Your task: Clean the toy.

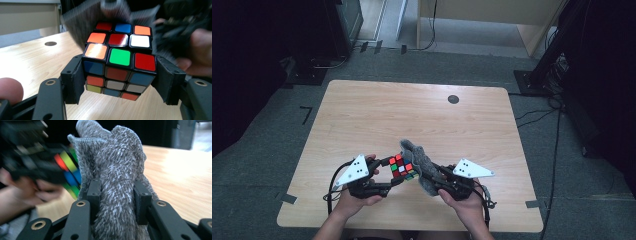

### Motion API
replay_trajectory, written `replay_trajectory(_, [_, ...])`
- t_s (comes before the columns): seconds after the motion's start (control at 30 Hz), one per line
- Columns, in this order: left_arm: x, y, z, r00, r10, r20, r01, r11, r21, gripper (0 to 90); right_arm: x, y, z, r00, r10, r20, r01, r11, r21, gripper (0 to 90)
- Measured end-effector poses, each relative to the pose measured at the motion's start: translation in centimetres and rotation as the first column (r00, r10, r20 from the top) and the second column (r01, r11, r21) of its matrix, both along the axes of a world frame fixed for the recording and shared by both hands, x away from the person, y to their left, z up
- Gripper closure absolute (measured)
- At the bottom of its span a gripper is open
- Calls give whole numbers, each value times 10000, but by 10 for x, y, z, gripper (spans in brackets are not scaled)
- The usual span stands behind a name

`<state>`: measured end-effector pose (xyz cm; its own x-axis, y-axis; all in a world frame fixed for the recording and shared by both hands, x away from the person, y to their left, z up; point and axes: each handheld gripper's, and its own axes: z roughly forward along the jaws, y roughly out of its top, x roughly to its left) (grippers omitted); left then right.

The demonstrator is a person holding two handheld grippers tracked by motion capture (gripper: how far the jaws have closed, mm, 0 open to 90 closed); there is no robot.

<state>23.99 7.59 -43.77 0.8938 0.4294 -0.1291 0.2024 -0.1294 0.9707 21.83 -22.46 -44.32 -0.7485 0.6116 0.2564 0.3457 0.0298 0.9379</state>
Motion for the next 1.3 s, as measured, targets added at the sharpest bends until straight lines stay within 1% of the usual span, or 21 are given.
replay_trajectory(0.03, [1,2,0,10000,-6,-62,5,9999,-141,338,1,0,-2,9999,-102,-27,101,9997,-213,667])
replay_trajectory(0.1, [3,5,0,9999,17,-168,-23,9994,-342,338,1,-2,-4,9998,-199,-20,199,9996,-208,672])
replay_trajectory(0.17, [4,7,-1,9997,7,-225,-17,9989,-464,338,-1,-3,1,9994,-229,254,226,9997,119,676])
replay_trajectory(0.23, [4,7,-2,9996,-61,-265,49,9988,-480,338,-4,-1,6,9980,-50,627,19,9988,498,678])
replay_trajectory(0.27, [3,6,-2,9995,-112,-285,96,9985,-547,338,-6,0,8,9969,89,787,-129,9986,514,677])
replay_trajectory(0.33, [3,5,-1,9996,-77,-275,60,9981,-620,338,-8,6,8,9944,422,973,-444,9988,199,681])
replay_trajectory(0.37, [3,6,-1,9997,-35,-248,22,9985,-550,338,-8,8,6,9931,405,1097,-411,9991,30,682])
replay_trajectory(0.4, [3,7,-1,9997,-17,-232,4,9985,-541,338,-8,8,4,9937,424,1042,-427,9991,0,683])
replay_trajectory(0.47, [4,10,0,9996,14,-290,-38,9967,-812,338,-6,7,1,9951,330,933,-317,9994,-152,685])
replay_trajectory(0.53, [4,13,2,9994,20,-331,-59,9932,-1164,338,-4,5,-2,9960,-180,879,219,9988,-435,689])
replay_trajectory(0.6, [4,15,4,9994,7,-339,-55,9900,-1411,338,-2,2,-6,9961,-606,638,622,9978,-244,691])
replay_trajectory(0.63, [4,16,4,9994,24,-350,-77,9885,-1510,338,-2,1,-7,9969,-653,445,655,9978,-34,691])
replay_trajectory(0.67, [4,16,4,9991,-15,-421,-55,9859,-1671,338,-2,1,-9,9978,-598,273,591,9979,261,691])
replay_trajectory(0.73, [4,14,3,9987,-3,-503,-94,9814,-1920,338,-2,7,-13,9998,-217,-3,217,9969,758,690])
replay_trajectory(0.8, [3,12,2,9986,-12,-527,-88,9819,-1893,338,-5,19,-16,9998,180,35,-182,9964,828,690])
replay_trajectory(0.93, [3,10,1,9975,-100,-697,-56,9754,-2203,338,-12,40,-19,9965,834,9,-834,9952,510,689])
replay_trajectory(1.07, [3,13,3,9976,66,-688,-225,9722,-2331,338,-14,48,-22,9915,1295,91,-1295,9916,48,687])
replay_trajectory(1.13, [4,17,3,9973,184,-716,-355,9688,-2452,338,-14,47,-22,9933,1116,302,-1106,9934,-317,687])
replay_trajectory(1.17, [5,19,3,9971,211,-728,-385,9681,-2476,338,-13,44,-21,9956,889,302,-879,9956,-331,687])
replay_trajectory(1.23, [6,20,3,9966,225,-794,-419,9668,-2520,338,-10,34,-18,9994,241,242,-245,9996,156,690])
replay_trajectory(1.3, [6,18,2,9964,140,-834,-346,9673,-2514,338,-10,28,-17,9998,-124,152,111,9966,812,690])
